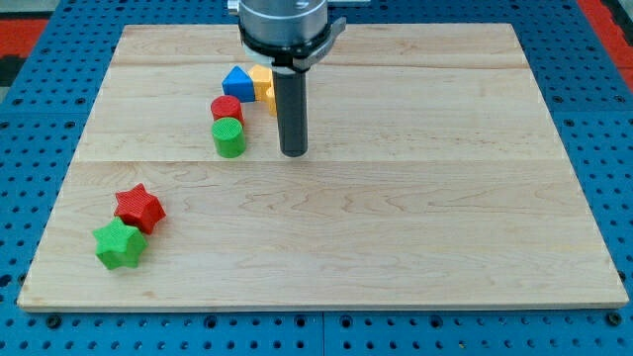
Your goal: Place the green circle to the bottom left of the red circle
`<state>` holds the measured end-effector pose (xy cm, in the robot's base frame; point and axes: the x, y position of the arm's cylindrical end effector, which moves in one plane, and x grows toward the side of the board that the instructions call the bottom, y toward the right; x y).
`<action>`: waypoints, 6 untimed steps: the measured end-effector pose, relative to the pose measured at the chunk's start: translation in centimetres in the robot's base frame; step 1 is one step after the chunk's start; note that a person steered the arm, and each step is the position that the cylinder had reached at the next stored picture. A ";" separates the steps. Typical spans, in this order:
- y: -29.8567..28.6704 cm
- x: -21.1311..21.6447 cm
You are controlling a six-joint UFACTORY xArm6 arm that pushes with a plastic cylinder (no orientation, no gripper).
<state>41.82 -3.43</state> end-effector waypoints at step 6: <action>-6.3 0.5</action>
